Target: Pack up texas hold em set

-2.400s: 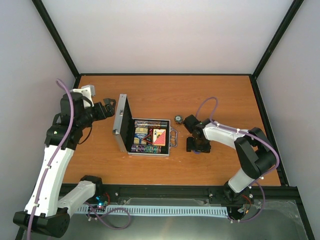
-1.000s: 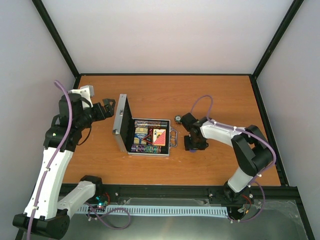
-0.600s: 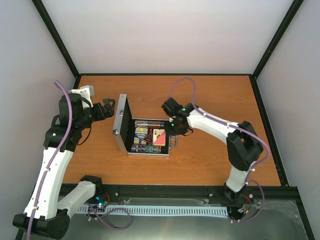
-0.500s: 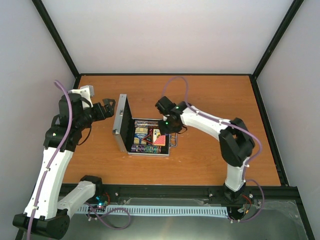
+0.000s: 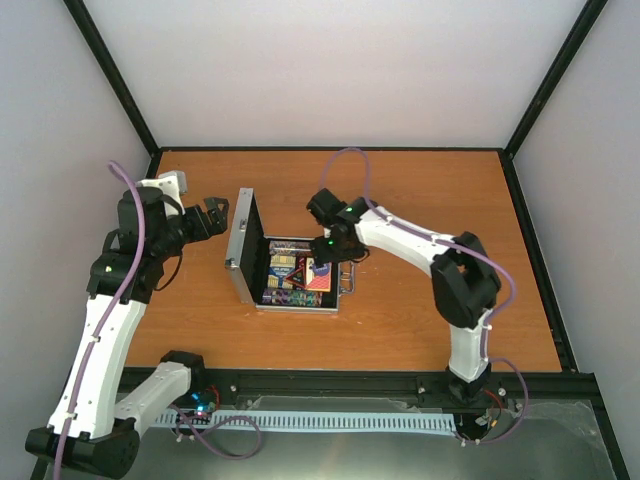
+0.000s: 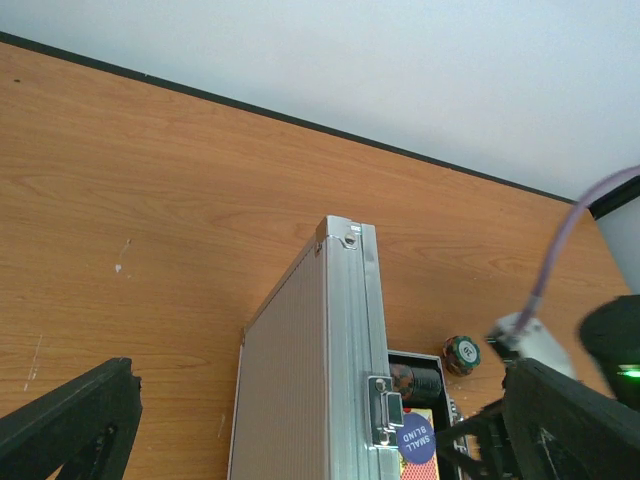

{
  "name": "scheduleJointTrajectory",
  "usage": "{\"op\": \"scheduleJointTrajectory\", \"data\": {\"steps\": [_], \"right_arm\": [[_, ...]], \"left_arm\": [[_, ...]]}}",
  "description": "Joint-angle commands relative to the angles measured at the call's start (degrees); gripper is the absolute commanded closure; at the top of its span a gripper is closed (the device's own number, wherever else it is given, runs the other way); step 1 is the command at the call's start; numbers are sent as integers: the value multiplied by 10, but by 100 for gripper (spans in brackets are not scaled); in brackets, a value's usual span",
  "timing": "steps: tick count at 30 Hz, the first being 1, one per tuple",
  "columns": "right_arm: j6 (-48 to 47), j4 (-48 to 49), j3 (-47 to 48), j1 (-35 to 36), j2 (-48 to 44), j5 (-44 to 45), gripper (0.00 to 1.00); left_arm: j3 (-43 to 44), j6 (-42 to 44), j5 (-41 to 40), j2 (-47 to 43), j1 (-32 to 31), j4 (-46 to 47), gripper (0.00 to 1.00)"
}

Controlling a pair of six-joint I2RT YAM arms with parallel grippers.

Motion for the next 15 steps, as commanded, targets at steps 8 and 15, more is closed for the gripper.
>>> {"op": "scheduleJointTrajectory", "data": {"steps": [8,15], "right_arm": [[1,-5,-129,-109,-115,46,22],[5,-10,-67,-128,-47,51,17]], "left_arm": [[15,2,-27,-19,3,17,0],[16,-1,-26,-16,3,12,0]]}}
